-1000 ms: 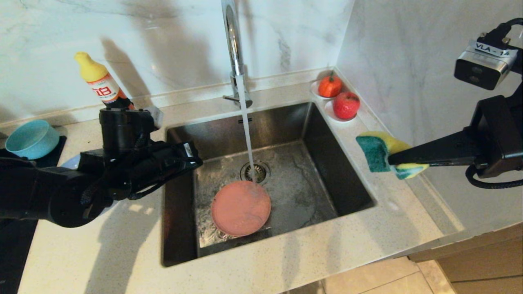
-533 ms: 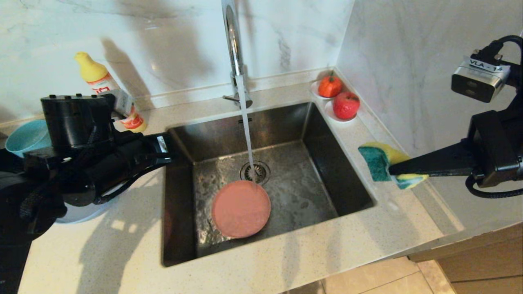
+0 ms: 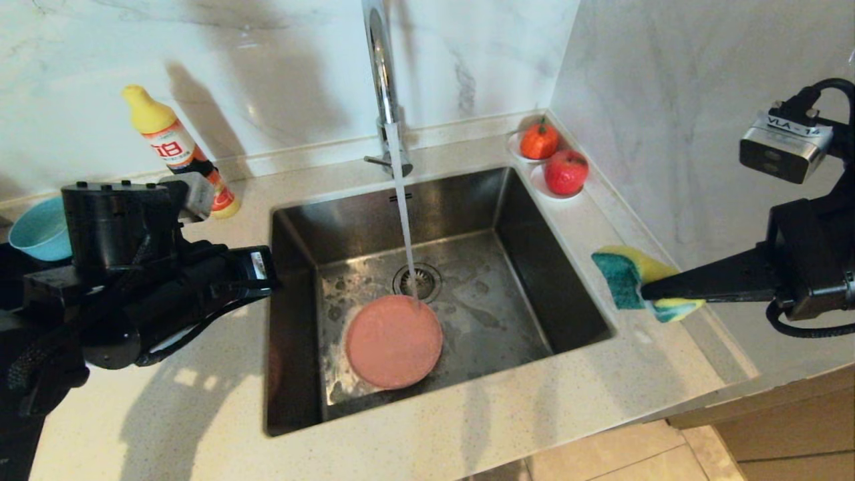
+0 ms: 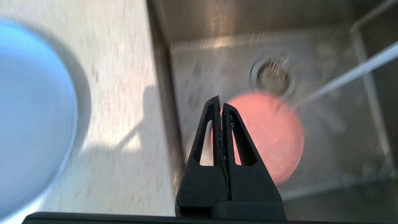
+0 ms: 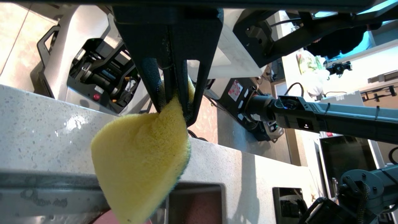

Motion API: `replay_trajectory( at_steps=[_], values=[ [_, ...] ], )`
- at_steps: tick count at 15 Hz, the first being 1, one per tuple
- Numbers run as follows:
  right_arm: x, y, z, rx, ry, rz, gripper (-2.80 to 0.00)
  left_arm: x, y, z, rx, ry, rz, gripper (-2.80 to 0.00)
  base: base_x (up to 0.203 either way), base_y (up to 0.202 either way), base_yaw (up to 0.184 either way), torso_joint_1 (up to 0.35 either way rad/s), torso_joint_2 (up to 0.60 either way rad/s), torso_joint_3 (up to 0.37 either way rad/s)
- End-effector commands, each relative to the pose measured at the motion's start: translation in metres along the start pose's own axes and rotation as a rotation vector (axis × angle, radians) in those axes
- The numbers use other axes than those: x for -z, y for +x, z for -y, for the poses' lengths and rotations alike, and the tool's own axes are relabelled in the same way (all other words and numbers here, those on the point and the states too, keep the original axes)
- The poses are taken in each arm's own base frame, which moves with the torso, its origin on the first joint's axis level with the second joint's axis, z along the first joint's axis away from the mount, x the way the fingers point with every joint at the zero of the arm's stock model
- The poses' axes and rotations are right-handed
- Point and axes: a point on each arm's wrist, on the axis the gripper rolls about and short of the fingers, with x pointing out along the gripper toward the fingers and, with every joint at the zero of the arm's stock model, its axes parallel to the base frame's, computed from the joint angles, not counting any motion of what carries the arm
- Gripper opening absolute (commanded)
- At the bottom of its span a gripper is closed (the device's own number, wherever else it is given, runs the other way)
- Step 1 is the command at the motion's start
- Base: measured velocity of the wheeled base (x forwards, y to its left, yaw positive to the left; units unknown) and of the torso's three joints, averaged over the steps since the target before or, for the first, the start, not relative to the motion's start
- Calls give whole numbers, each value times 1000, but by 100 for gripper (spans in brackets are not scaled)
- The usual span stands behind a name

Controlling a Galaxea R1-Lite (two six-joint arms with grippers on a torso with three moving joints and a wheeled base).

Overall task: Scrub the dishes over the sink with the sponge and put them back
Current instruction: Rinse the plate

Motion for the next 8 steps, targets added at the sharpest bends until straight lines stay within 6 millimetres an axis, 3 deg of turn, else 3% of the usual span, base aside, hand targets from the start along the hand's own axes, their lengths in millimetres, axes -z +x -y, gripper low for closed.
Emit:
replay_trajectory(
  at_steps=[1,8],
  values=[
    [2,1,1,3,3,-9,-280,2,0,0,-11,-5,-53,-280,0,0,0,0,0,0],
    [3,-1,1,5,3,-7,-280,0,2,5,1,-82,-84,-280,0,0,0,0,0,0]
  ],
)
